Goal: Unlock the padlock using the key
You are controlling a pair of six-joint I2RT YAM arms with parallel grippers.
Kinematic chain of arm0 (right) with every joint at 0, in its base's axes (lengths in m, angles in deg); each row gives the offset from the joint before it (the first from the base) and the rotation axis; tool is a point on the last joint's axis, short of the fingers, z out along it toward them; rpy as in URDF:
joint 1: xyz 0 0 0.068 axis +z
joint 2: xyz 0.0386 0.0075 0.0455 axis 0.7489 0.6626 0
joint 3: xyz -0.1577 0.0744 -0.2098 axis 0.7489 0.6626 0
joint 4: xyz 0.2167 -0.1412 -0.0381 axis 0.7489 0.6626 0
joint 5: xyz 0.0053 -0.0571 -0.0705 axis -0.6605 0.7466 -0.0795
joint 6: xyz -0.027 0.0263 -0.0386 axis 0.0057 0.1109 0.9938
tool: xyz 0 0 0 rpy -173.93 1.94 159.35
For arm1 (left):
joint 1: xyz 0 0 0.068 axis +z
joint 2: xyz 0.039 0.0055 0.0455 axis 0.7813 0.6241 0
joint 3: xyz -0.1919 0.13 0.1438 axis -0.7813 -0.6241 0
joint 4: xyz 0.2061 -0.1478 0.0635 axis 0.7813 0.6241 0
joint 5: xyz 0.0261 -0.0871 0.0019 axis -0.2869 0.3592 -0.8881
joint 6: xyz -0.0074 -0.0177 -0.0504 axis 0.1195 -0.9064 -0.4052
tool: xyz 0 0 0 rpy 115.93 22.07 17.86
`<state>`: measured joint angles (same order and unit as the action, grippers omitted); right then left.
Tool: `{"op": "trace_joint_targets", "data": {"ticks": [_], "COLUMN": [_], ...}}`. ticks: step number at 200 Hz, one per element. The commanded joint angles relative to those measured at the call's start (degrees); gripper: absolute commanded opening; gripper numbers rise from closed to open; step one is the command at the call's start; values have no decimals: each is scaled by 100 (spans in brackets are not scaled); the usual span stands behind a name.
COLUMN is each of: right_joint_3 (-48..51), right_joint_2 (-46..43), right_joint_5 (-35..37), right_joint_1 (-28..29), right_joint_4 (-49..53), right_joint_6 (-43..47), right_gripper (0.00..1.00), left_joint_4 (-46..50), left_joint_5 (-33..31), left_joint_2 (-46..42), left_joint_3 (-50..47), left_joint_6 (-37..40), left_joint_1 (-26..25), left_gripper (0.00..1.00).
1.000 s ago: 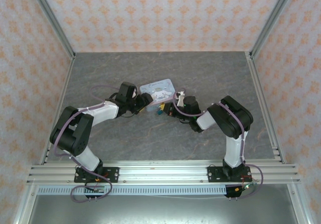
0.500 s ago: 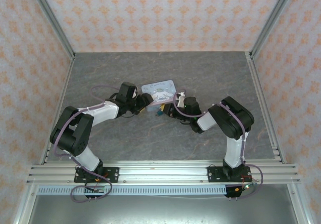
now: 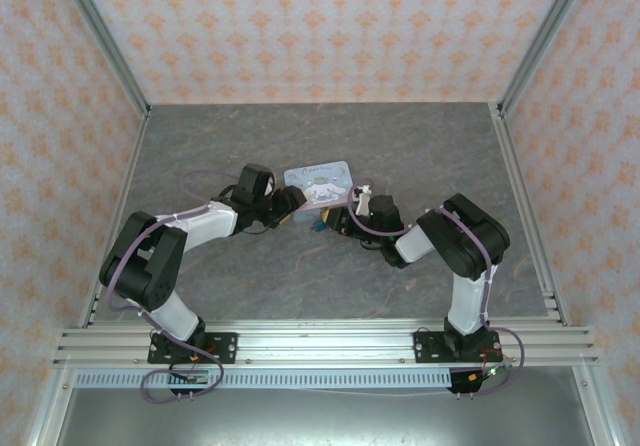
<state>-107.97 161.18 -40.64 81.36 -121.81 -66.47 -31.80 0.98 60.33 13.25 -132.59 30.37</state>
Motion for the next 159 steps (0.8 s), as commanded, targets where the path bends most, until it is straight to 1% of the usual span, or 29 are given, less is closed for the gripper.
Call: {"op": "trace_joint_targets", "data": {"ticks": [1, 43, 123, 159], "right_joint_3": [64, -16, -70, 66], "right_joint_2": [-161, -62, 5, -133], "right_joint_5": [56, 28, 75, 286], "right_joint_1": [49, 54, 47, 37], "right_joint_4": [-311, -306, -262, -276], "right_joint_6": [-2, -39, -101, -105], "right_gripper": [26, 22, 0, 0], "left_joint_4": [491, 481, 494, 522], "left_joint_5": [-217, -215, -214, -243], "left_joint_2": [124, 129, 127, 127], "left_joint_3": [-181, -194, -185, -182], "left_joint_6": [-17, -27, -20, -4], "left_joint_1": [-38, -34, -39, -34], "left_gripper": [64, 63, 63, 63]}}
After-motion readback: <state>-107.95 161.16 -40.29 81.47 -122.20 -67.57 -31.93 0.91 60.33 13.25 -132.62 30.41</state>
